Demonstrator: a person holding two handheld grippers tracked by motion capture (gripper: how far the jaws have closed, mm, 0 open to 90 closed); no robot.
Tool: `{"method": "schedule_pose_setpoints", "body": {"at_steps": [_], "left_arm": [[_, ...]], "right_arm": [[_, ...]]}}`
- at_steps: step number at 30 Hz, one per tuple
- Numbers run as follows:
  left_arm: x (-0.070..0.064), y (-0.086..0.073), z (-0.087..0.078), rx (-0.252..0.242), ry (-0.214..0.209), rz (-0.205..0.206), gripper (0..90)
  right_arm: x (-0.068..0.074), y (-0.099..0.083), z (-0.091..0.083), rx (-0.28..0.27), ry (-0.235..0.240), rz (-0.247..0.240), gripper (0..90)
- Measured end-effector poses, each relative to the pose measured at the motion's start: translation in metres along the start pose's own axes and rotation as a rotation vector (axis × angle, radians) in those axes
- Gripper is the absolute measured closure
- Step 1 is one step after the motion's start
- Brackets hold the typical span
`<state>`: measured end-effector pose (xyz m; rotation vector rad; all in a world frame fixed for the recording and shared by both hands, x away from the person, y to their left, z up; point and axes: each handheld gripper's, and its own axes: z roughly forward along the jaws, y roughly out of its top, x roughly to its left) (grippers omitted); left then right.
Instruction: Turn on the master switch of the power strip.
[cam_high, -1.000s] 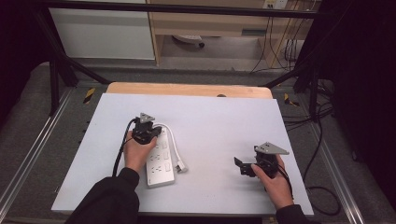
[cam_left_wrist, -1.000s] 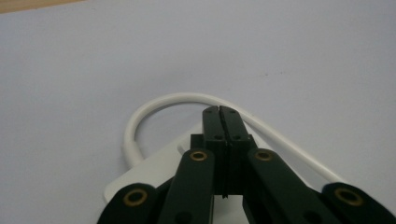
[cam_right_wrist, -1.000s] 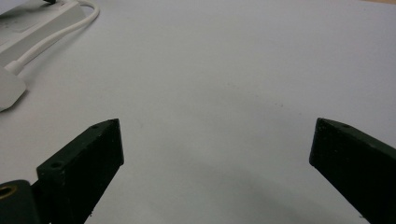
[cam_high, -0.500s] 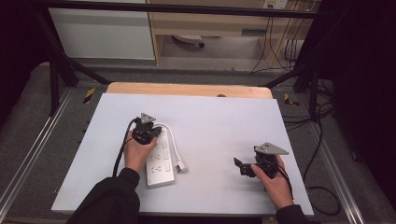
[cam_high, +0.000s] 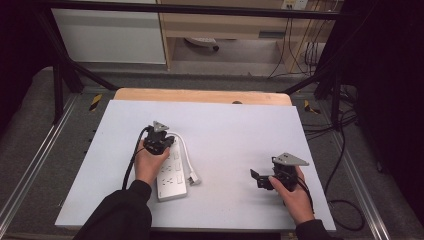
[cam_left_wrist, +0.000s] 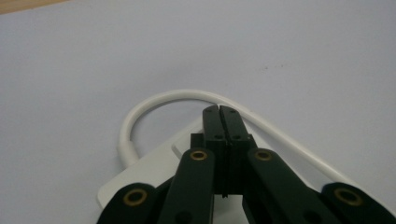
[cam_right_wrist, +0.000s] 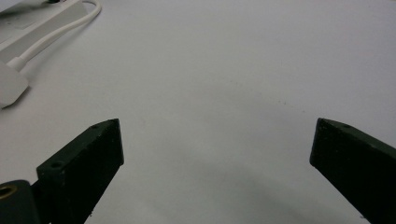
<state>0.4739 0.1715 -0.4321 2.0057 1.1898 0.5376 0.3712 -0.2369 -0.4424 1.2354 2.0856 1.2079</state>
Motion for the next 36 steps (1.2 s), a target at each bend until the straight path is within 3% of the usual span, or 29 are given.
{"method": "schedule_pose_setpoints", "body": {"at_steps": [6, 9, 12, 16, 36], "left_arm": [[0.0, -0.001, 0.0, -0.011, 0.0, -0.007, 90.0], [0.001, -0.002, -0.001, -0.014, 0.025, 0.001, 90.0], [0.005, -0.003, -0.001, -0.025, 0.003, -0.037, 90.0], [0.005, -0.003, -0.002, -0.044, -0.022, -0.051, 90.0], [0.006, 0.001, -0.01, -0.127, -0.054, -0.061, 90.0]], "right_arm": [[0.0, 0.0, 0.0, 0.002, 0.002, -0.002, 3.4], [0.0, 0.0, 0.0, 0.002, 0.003, 0.0, 3.3], [0.0, 0.0, 0.0, 0.001, 0.003, -0.003, 3.3], [0.0, 0.001, 0.0, -0.002, 0.0, 0.001, 3.3], [0.0, 0.0, 0.002, 0.001, -0.003, 0.0, 3.3]]}}
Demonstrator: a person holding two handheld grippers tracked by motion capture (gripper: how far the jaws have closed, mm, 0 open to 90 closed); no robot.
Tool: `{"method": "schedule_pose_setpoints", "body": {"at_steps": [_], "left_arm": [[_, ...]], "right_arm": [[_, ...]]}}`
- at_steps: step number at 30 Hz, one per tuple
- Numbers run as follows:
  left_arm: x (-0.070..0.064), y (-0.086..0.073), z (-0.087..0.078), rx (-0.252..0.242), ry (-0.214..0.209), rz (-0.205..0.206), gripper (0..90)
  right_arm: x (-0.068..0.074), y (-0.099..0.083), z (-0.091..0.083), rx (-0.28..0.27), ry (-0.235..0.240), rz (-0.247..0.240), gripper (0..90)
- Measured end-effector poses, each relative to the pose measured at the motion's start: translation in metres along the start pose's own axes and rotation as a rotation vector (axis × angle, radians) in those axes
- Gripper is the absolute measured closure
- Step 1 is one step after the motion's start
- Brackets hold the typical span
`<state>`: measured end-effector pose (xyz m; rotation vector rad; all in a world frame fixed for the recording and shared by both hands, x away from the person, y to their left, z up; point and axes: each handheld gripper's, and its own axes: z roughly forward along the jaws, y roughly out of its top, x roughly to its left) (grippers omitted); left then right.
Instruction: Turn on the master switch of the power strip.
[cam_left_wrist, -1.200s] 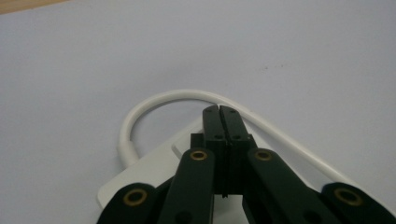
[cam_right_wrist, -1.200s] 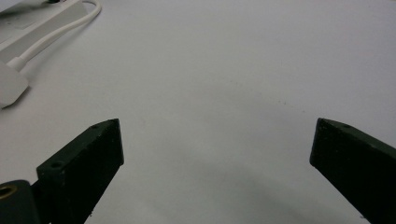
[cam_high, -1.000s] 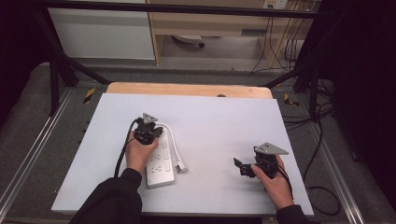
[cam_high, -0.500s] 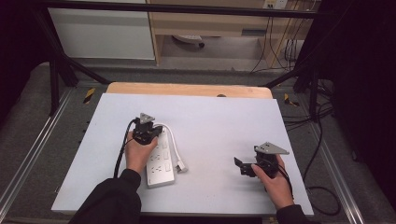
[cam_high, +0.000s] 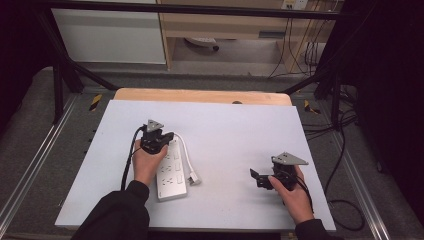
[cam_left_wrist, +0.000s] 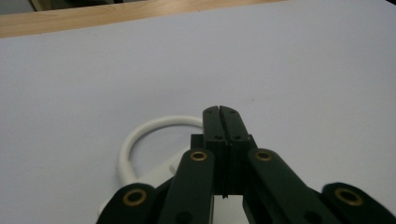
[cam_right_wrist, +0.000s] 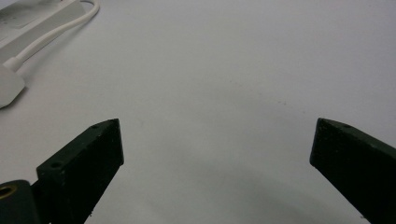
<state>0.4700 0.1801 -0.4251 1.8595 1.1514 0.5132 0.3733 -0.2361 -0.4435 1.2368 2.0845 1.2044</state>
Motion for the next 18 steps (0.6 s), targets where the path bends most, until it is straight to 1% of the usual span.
{"method": "schedule_pose_setpoints", "body": {"at_steps": [3, 5, 6, 18], "left_arm": [[-0.0009, 0.0006, -0.0006, -0.004, -0.002, 0.009, 90.0], [-0.001, 0.0008, -0.0011, -0.009, -0.002, 0.004, 89.9], [-0.0011, 0.001, -0.0013, -0.011, -0.002, 0.005, 88.1], [-0.0012, 0.0024, -0.0018, -0.016, -0.009, 0.01, 88.7]], "right_arm": [[0.0002, 0.0001, 0.0002, 0.0, 0.0, 0.003, 3.3], [0.0, 0.0001, 0.0002, 0.001, 0.0, 0.0, 3.4], [0.0, 0.0, 0.0001, 0.001, 0.0, 0.0, 3.4], [0.0002, 0.0001, 0.0003, 0.001, 0.0, 0.003, 3.4]]}}
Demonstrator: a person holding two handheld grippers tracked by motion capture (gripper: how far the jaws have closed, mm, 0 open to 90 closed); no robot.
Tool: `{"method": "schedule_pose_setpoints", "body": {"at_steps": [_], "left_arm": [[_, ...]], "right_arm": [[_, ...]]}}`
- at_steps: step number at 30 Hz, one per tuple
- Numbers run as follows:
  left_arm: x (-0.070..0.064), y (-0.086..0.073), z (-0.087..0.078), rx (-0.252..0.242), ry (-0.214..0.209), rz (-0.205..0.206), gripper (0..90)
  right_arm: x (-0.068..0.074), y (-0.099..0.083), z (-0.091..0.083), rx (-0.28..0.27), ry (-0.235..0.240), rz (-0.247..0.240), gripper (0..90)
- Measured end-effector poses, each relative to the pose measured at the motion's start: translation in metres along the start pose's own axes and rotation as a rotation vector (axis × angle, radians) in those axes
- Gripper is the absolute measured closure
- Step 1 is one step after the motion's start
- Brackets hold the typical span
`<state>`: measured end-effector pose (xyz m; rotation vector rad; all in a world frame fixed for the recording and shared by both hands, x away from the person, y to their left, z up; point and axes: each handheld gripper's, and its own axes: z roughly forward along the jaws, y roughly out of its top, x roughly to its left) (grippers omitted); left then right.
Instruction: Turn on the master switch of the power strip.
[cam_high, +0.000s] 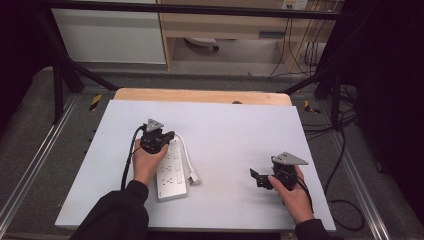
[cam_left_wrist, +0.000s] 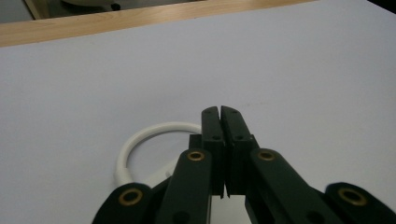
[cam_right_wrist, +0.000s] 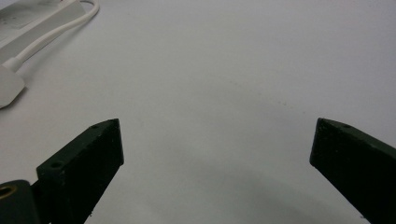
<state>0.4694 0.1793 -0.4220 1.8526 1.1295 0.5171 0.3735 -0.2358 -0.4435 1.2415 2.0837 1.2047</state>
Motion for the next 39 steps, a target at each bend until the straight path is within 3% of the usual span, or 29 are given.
{"method": "schedule_pose_setpoints", "body": {"at_steps": [11, 16, 22, 29, 39], "left_arm": [[-0.002, 0.003, -0.001, -0.037, -0.018, 0.029, 77.8], [-0.002, 0.005, -0.002, -0.063, -0.024, 0.041, 63.5], [-0.002, 0.005, -0.002, -0.082, -0.037, 0.021, 43.7], [-0.004, 0.008, -0.005, -0.08, -0.001, 0.017, 17.6], [-0.003, 0.013, -0.017, -0.122, -0.011, 0.003, 10.4]], "right_arm": [[0.0, 0.0, 0.0, -0.001, 0.0, 0.002, 3.4], [0.0, 0.001, 0.0, -0.001, 0.001, -0.001, 3.4], [0.001, 0.001, 0.001, 0.002, -0.002, -0.007, 3.3], [0.003, 0.001, 0.002, 0.004, -0.001, -0.008, 3.2], [0.002, 0.001, 0.004, 0.008, -0.007, -0.008, 3.1]]}}
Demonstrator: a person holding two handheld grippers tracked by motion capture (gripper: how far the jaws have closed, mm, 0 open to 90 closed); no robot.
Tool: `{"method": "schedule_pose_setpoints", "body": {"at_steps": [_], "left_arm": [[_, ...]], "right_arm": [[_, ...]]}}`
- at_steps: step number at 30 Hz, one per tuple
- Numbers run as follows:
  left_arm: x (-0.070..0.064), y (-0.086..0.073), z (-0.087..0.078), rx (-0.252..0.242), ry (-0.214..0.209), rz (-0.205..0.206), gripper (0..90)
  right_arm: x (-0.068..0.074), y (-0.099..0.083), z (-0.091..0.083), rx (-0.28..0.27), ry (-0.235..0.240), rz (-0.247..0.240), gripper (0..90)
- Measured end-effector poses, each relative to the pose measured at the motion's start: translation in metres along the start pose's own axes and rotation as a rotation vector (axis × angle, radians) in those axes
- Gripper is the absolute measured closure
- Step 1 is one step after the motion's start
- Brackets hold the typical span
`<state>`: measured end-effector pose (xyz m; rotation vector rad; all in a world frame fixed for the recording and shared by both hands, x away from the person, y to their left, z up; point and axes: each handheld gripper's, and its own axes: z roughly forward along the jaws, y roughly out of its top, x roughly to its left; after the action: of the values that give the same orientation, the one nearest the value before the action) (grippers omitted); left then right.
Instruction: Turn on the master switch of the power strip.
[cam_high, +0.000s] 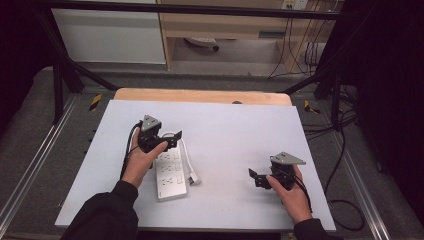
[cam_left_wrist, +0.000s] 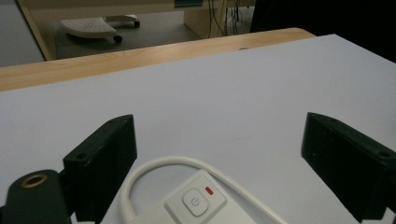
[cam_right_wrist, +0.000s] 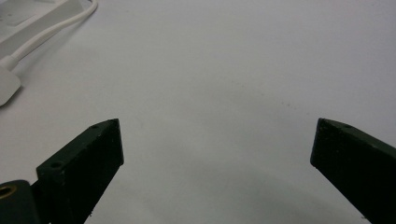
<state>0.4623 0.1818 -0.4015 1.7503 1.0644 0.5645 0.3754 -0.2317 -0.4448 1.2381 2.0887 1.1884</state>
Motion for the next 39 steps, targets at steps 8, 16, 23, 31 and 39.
{"method": "schedule_pose_setpoints", "body": {"at_steps": [8, 16, 23, 31, 39], "left_arm": [[0.0, 0.004, -0.009, -0.013, -0.026, -0.007, 6.6], [0.003, 0.006, -0.019, -0.022, -0.027, -0.019, 6.4], [0.005, 0.007, -0.028, -0.015, -0.031, -0.025, 6.4], [0.009, 0.007, -0.037, -0.026, -0.031, -0.032, 6.3], [0.01, 0.008, -0.046, -0.041, -0.038, -0.037, 6.1]], "right_arm": [[0.0, 0.0, 0.0, -0.003, 0.0, 0.001, 3.0], [0.001, 0.001, 0.0, -0.006, 0.0, 0.001, 3.0], [0.001, 0.001, 0.0, -0.006, 0.0, 0.0, 3.1], [0.001, 0.001, 0.0, -0.006, -0.002, 0.001, 2.9], [0.001, 0.001, 0.0, -0.007, -0.002, -0.001, 2.9]]}}
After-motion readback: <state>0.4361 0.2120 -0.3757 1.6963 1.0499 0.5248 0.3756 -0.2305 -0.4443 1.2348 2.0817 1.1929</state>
